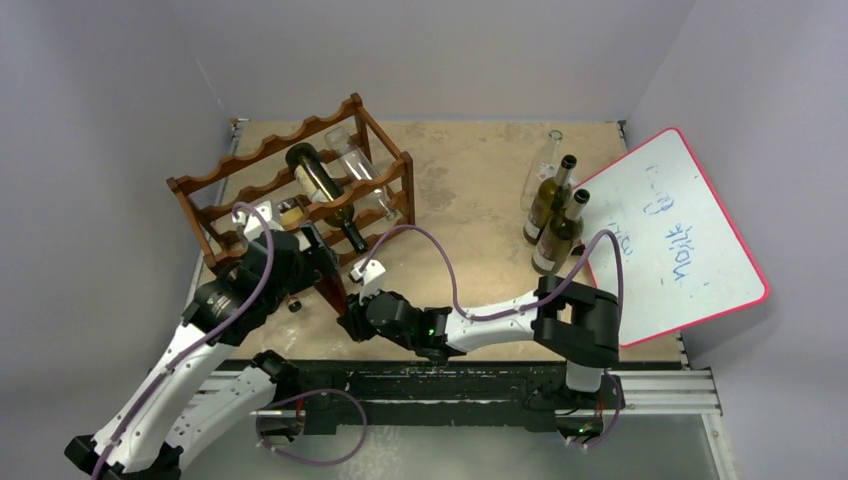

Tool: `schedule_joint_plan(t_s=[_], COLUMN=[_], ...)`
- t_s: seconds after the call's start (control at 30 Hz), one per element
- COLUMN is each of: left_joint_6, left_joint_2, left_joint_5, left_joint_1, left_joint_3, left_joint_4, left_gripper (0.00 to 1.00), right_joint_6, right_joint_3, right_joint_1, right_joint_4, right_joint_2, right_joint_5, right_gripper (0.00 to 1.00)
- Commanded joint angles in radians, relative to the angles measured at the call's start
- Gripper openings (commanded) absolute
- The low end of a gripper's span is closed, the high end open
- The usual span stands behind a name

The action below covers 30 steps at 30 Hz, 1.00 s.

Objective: Take the wine bottle off the wine rack

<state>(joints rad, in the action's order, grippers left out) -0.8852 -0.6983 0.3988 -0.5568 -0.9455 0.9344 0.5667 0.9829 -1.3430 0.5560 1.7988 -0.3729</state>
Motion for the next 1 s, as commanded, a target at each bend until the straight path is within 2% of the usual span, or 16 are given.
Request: schedule_joint_plan(t_s=[0.0, 0.23, 0.33, 0.53, 0.97], left_joint_6=[-0.047, -0.017, -0.005, -0.011, -0.074], left_joint_2=[-0.023, -0.009, -0.029, 0.002, 0.09], left_joint_5=[-0.031, 0.004, 0.016, 0.059, 0.124], left_joint_1=[0.003, 0.003, 0.003, 0.003, 0.001], left_joint_3=[0.065, 0.177, 0.192, 0.234, 0.393], left_joint_4=[-0.139, -0.282, -0.285, -0.303, -0.421], left_gripper=[1.0, 0.95, 0.92, 1.0, 1.0], right_joint_6=[-0.031, -0.066, -0.098, -0.097, -0.095], right_joint_3=[-0.001, 0.026, 0.019, 0.046, 0.103], right_joint_1=[0.008, 0.008, 0.009, 0.009, 0.009], right_joint_4=[0.019, 0.036, 0.073, 0.047, 0.015], right_joint_2=[-0.028, -0.005, 0.018, 0.002, -0.025], right_joint_5=[-0.064, -0.103, -0.126, -0.137, -0.134], right_gripper=[0.0, 0.0, 0.0, 0.0, 0.0])
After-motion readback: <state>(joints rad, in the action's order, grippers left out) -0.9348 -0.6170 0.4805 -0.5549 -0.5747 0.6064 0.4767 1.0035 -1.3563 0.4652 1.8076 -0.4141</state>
